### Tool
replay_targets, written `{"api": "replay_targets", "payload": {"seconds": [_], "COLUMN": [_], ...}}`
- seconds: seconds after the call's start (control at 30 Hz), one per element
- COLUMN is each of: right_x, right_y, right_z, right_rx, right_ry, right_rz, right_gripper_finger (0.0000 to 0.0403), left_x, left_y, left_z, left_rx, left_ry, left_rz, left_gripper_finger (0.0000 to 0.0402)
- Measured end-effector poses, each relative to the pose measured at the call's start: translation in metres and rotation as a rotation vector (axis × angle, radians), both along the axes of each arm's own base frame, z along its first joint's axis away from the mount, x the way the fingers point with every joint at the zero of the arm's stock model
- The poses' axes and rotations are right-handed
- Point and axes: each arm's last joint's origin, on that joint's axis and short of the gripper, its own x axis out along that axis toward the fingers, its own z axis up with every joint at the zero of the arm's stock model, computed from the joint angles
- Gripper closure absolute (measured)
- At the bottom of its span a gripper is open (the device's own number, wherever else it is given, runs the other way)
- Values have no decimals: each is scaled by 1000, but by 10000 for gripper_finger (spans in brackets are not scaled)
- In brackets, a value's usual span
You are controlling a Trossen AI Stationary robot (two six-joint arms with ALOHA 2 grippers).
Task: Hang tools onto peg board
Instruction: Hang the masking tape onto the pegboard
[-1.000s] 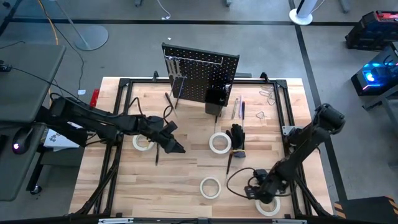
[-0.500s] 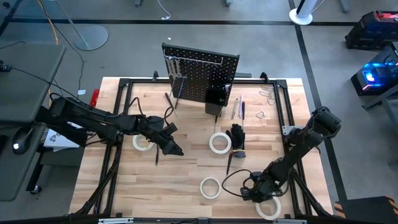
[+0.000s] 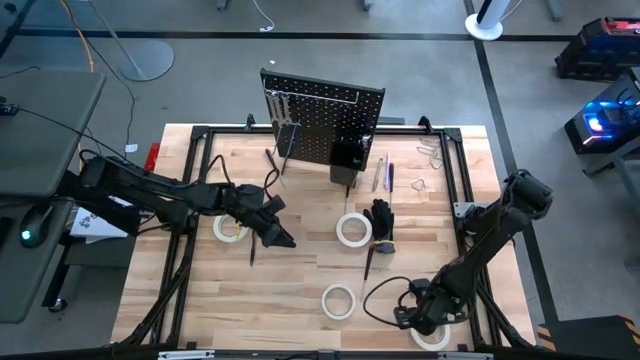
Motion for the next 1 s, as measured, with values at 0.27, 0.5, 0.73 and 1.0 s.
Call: {"api": "replay_targets", "payload": {"seconds": [0.27, 0.5, 0.73, 1.0], "right_x": [11, 17, 16, 16], "right_y": [5, 13, 12, 8], "right_z": [-23, -49, -59, -18], "right_rx": [-27, -32, -87, -179], "right_ry": [-1, 44, 41, -138], "right_rz": [-23, -12, 40, 211], "right_gripper_finger": [263, 263, 300, 358], "left_x": [0, -1, 0, -5], "left_y": [-1, -1, 0, 13], "left_z": [0, 0, 1, 56], "left_rx": [-46, -63, -83, -258], "left_ry": [22, 30, 24, -370], "left_rz": [-3, -16, -8, -147], "left_gripper_finger": [175, 175, 175, 175]}}
